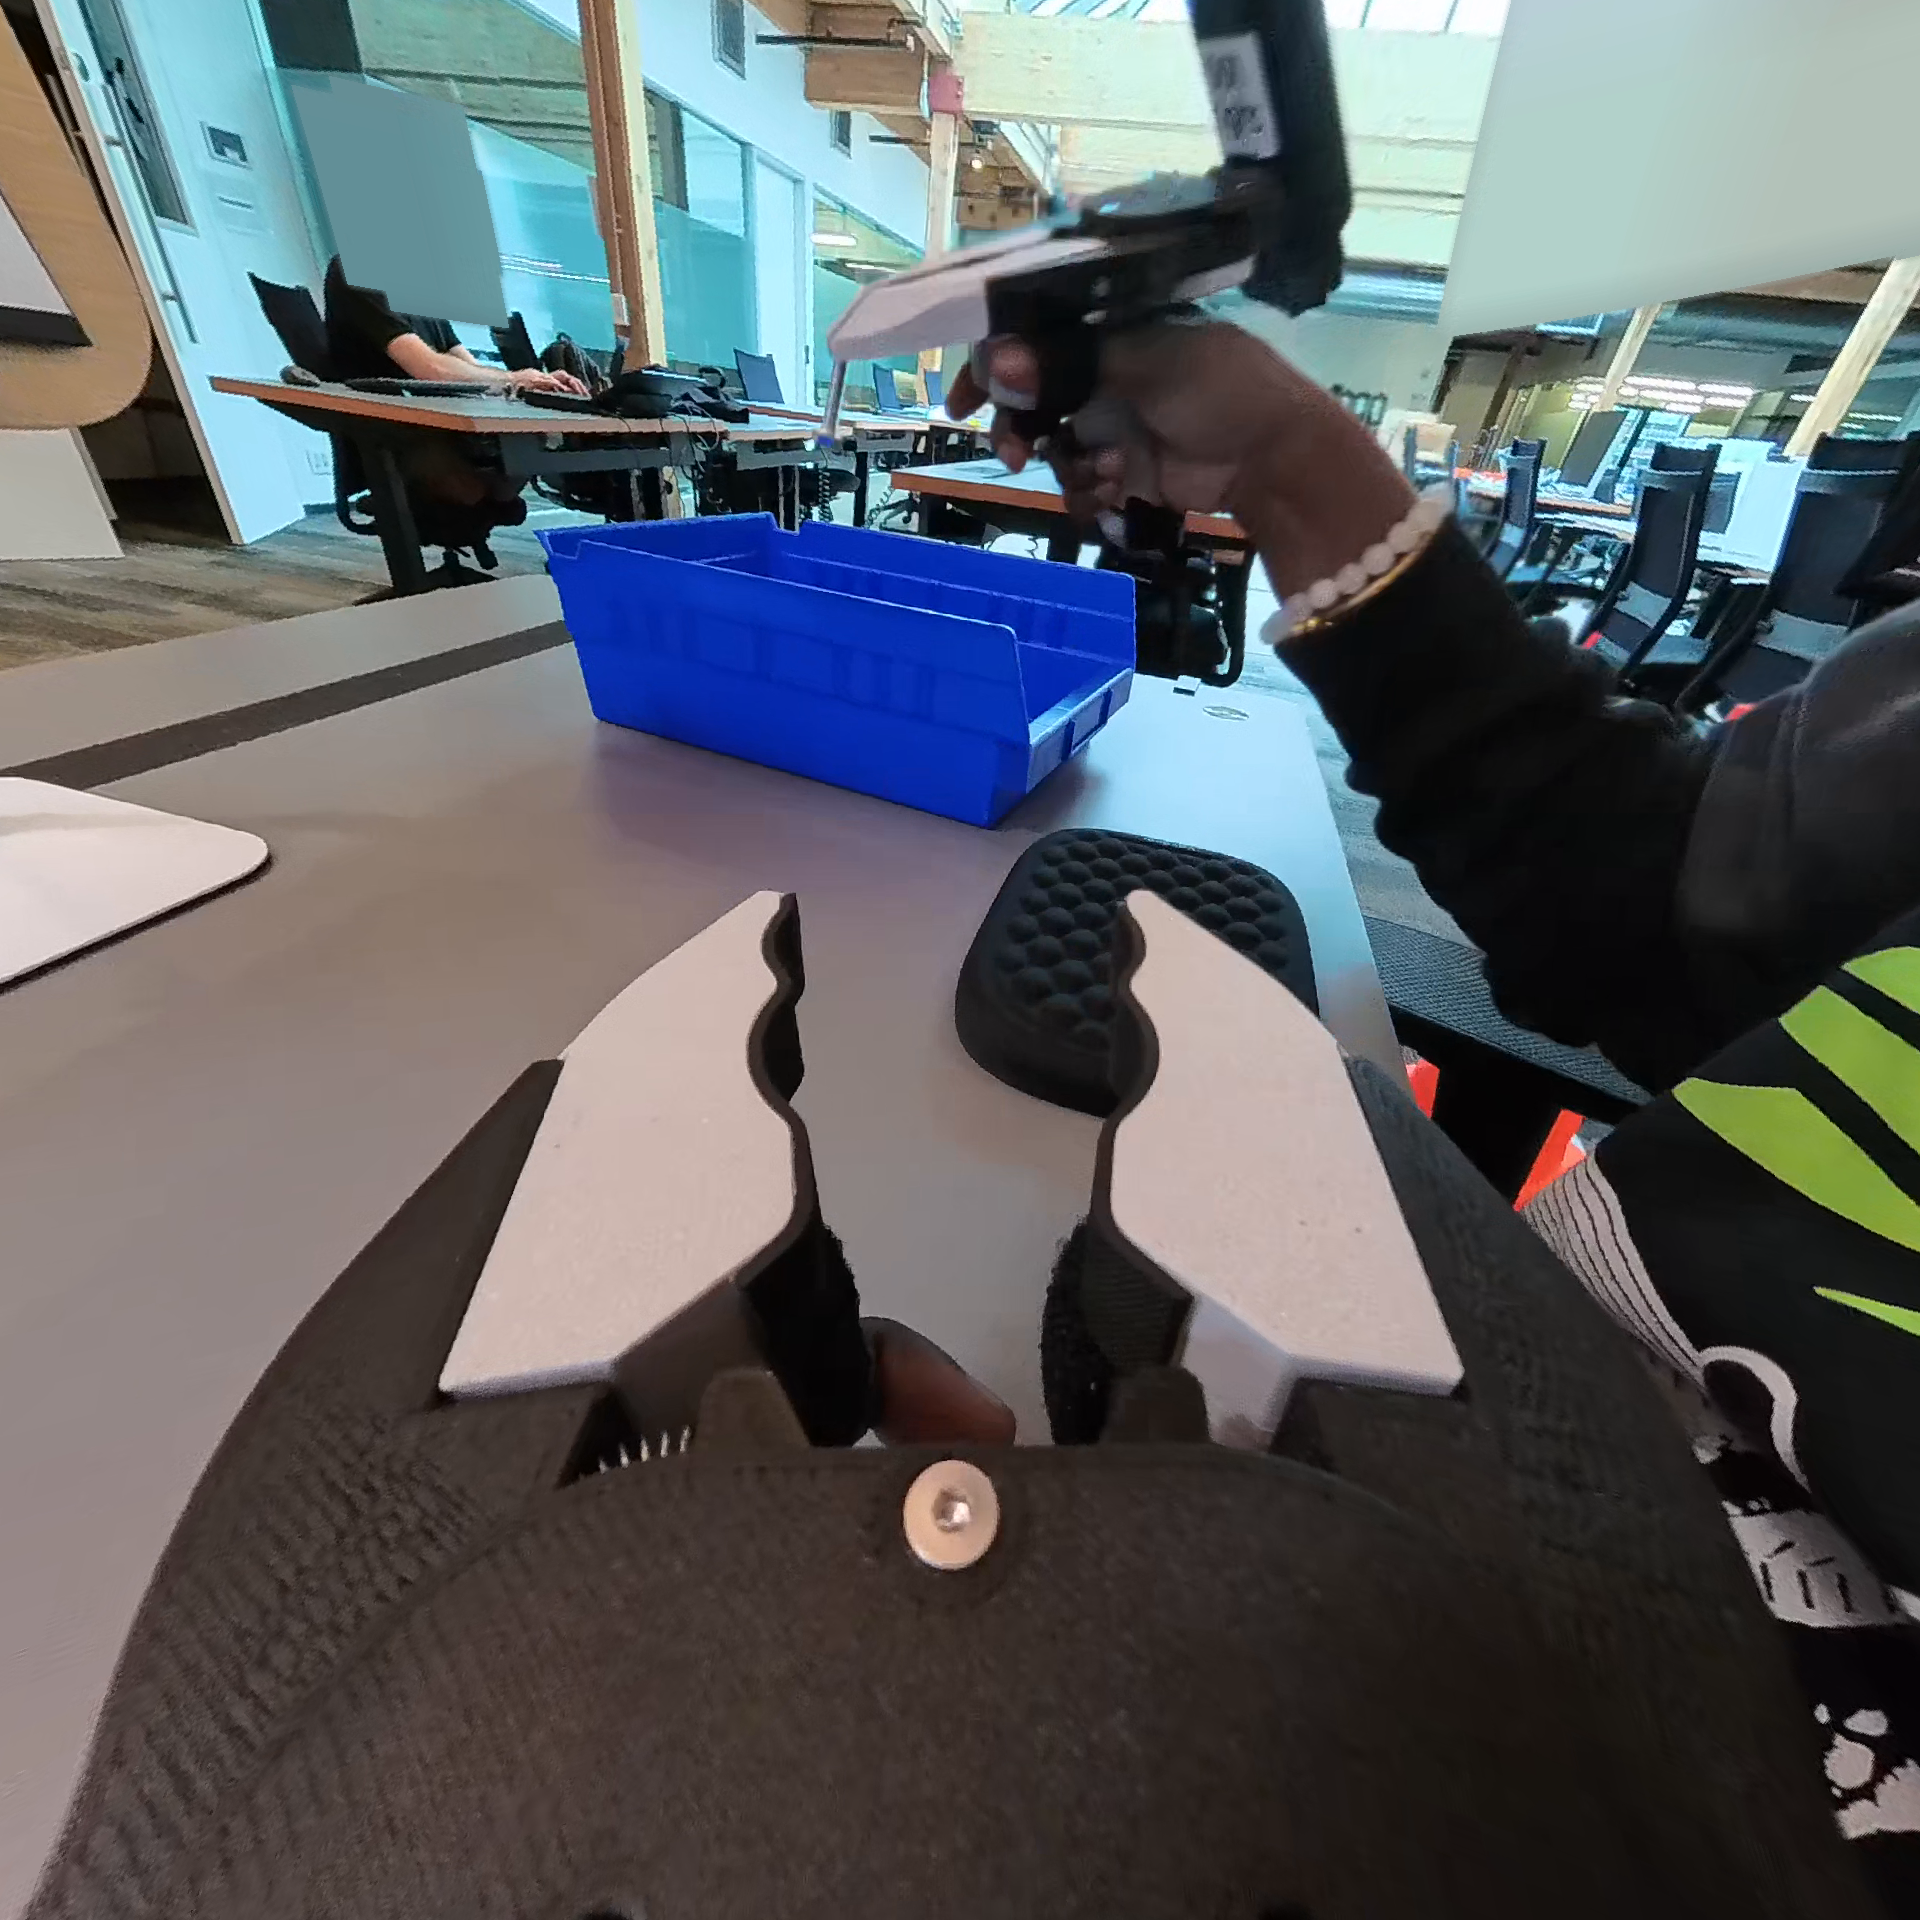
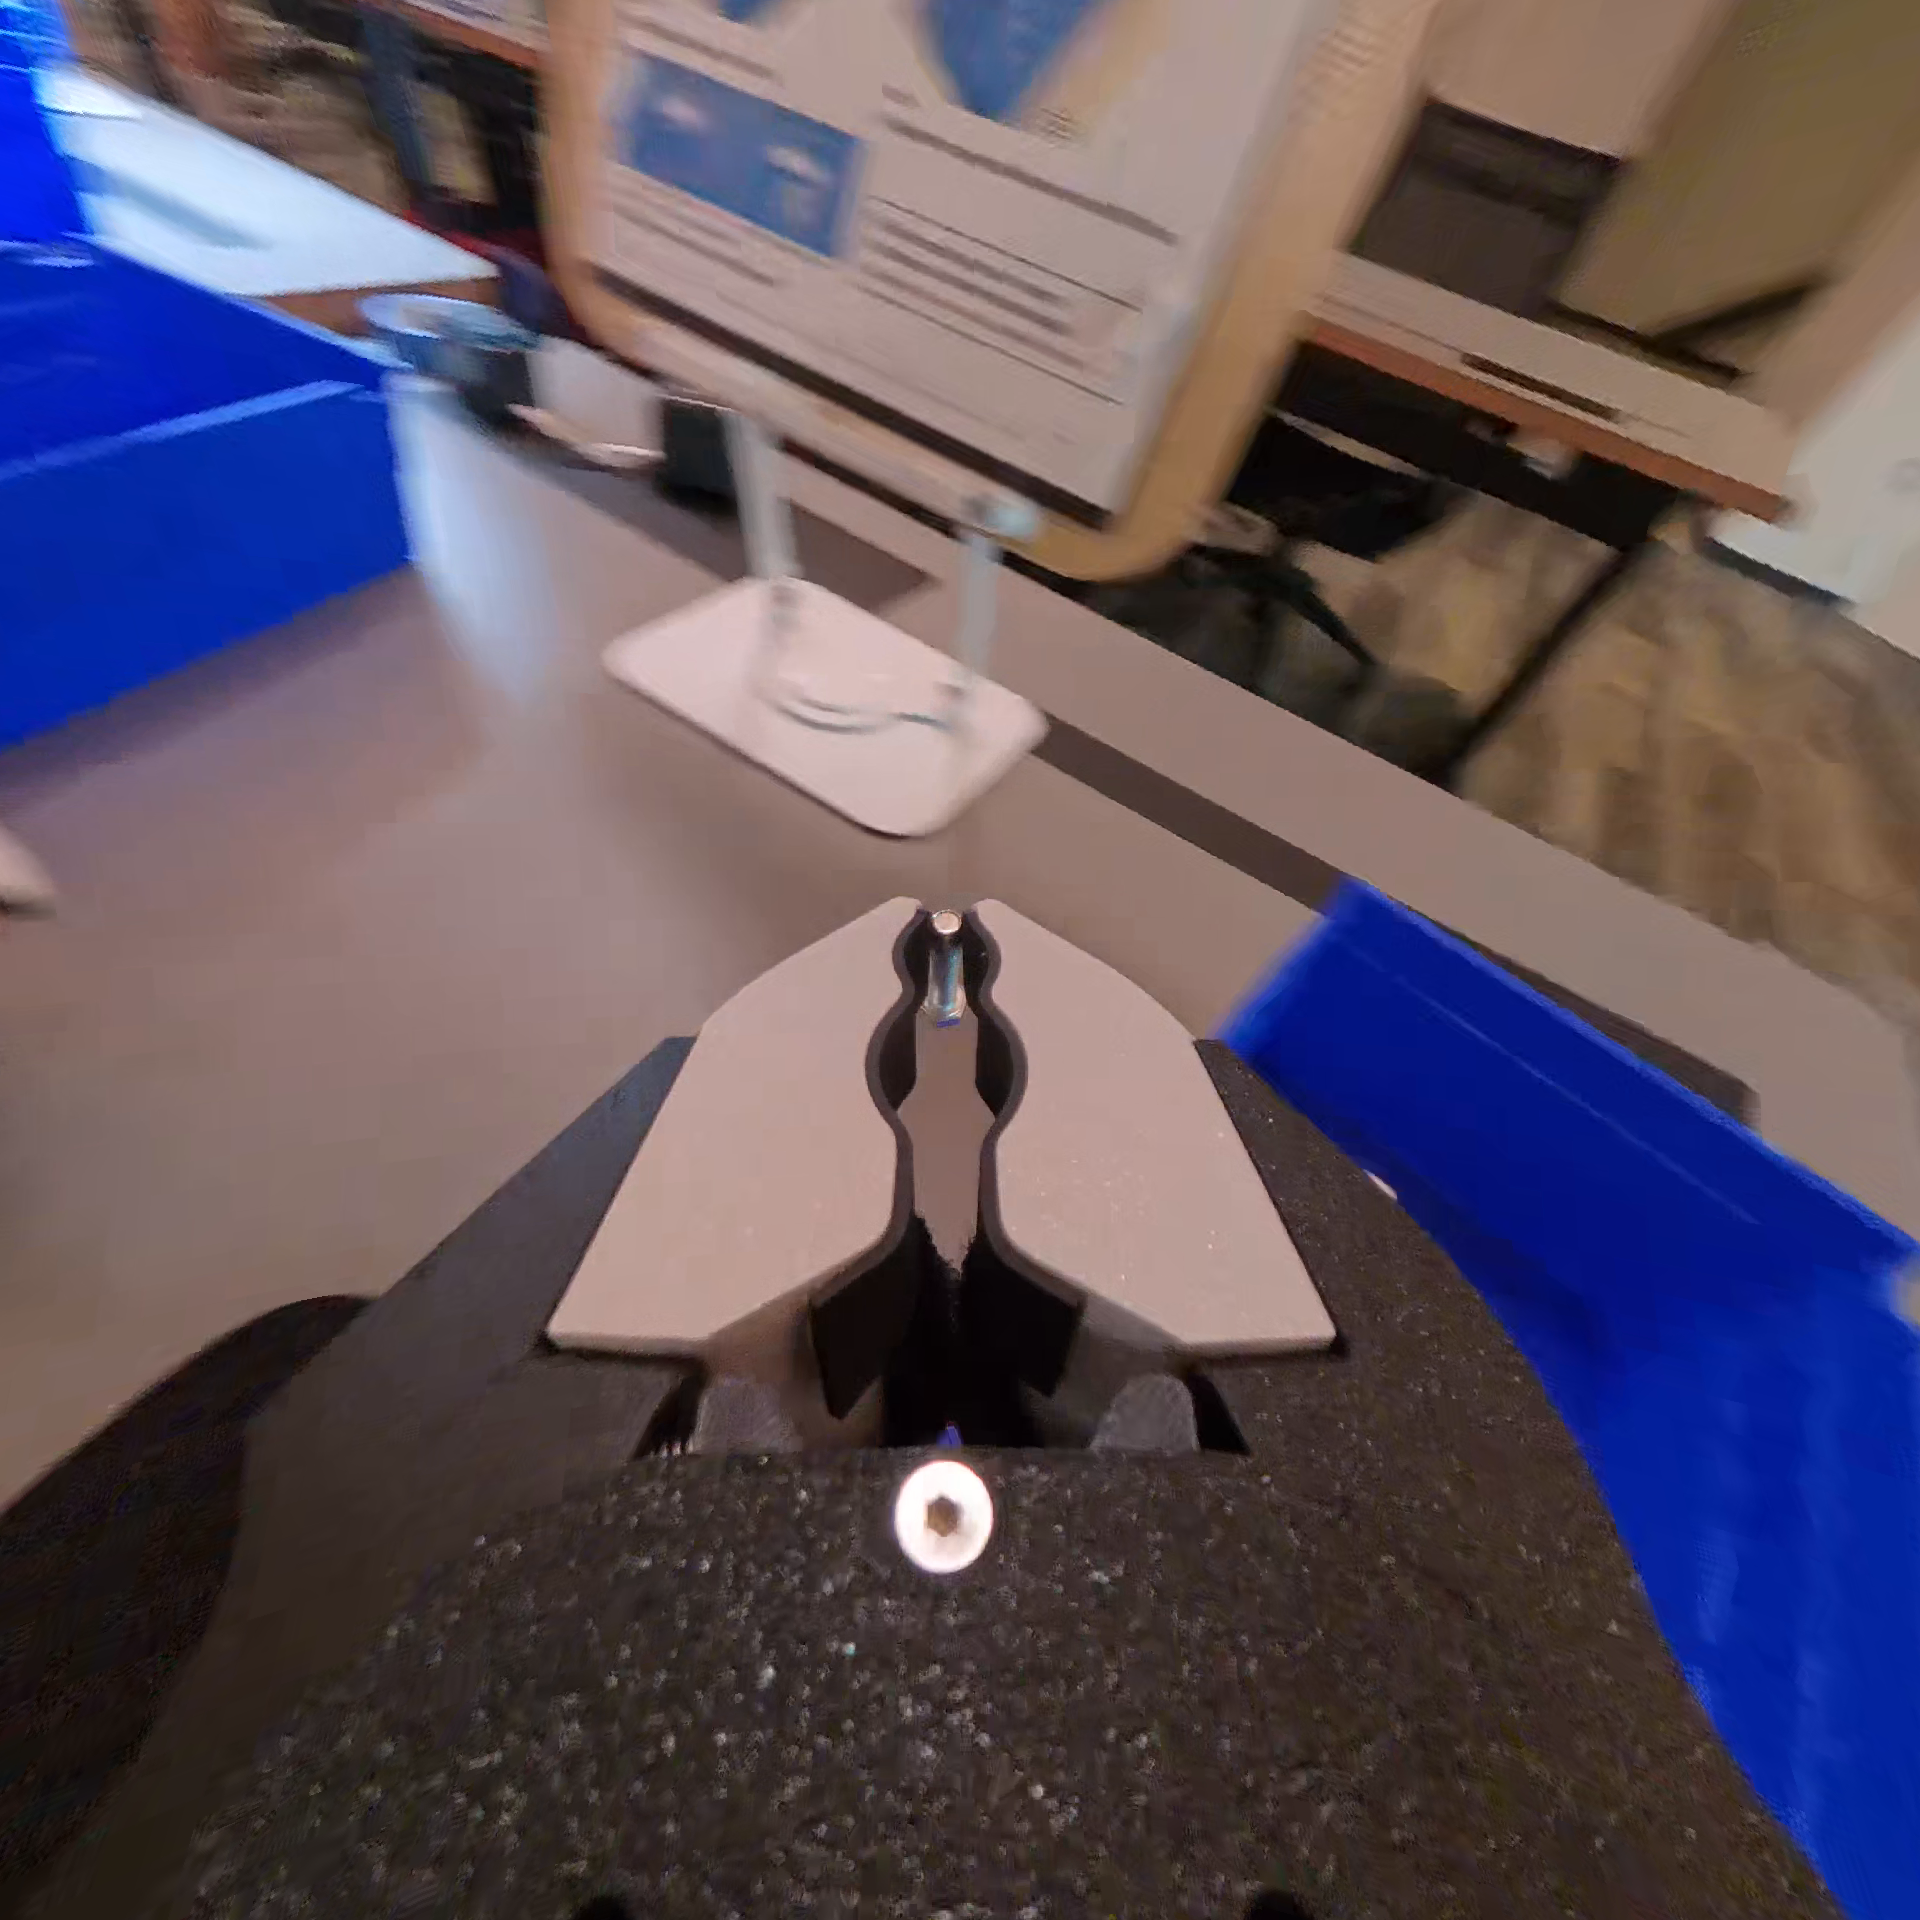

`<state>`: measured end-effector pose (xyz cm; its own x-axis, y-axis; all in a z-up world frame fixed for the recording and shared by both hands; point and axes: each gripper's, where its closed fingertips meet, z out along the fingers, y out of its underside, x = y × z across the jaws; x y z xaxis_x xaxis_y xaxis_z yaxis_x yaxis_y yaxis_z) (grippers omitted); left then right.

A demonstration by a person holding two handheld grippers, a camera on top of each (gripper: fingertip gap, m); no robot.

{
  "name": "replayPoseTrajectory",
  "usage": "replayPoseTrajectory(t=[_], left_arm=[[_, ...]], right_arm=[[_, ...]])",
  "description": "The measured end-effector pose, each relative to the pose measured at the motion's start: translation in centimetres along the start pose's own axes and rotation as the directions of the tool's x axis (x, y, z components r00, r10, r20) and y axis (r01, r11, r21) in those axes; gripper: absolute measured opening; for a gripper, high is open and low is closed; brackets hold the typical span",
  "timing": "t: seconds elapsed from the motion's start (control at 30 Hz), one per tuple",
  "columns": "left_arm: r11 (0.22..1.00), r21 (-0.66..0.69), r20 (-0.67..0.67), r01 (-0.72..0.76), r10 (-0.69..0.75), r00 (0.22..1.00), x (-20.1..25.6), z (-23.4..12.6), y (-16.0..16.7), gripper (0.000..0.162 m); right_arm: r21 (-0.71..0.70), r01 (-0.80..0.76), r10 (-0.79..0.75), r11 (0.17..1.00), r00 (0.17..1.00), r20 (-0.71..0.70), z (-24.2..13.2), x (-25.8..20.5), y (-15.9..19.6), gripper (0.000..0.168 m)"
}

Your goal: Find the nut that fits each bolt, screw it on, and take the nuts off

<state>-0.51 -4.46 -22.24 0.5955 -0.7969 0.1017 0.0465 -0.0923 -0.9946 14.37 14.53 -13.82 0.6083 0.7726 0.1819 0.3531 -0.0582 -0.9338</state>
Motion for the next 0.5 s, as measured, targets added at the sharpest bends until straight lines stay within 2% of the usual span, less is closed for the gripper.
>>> replayPoseTrajectory(t=[0.1, 0.2, 0.37, 0.5], left_arm=[[1.000, -0.001, -0.001, -0.003, 0.003, 1.000, 0.0, 0.0, 0.0, 0.057], [1.000, -0.004, -0.006, -0.005, 0.005, 1.000, 0.1, 0.1, 0.1, 0.057], [1.000, -0.005, -0.008, 0.007, -0.007, 1.000, 0.0, 0.1, 0.2, 0.057], [1.000, -0.010, -0.005, 0.004, -0.004, 1.000, 0.0, 0.1, 0.3, 0.056]], right_arm=[[-0.059, -0.111, 0.101, 0.992, 0.982, -0.160, 0.3, 6.9, 3.2, 0.006], [-0.138, -0.203, 0.163, 0.969, 0.953, -0.257, 1.2, 11.3, 7.3, 0.006], [-0.196, -0.338, 0.271, 0.921, 0.914, -0.300, 3.2, 14.1, 12.7, 0.006], [-0.217, -0.390, 0.301, 0.895, 0.886, -0.352, 3.8, 15.3, 15.1, 0.006]])
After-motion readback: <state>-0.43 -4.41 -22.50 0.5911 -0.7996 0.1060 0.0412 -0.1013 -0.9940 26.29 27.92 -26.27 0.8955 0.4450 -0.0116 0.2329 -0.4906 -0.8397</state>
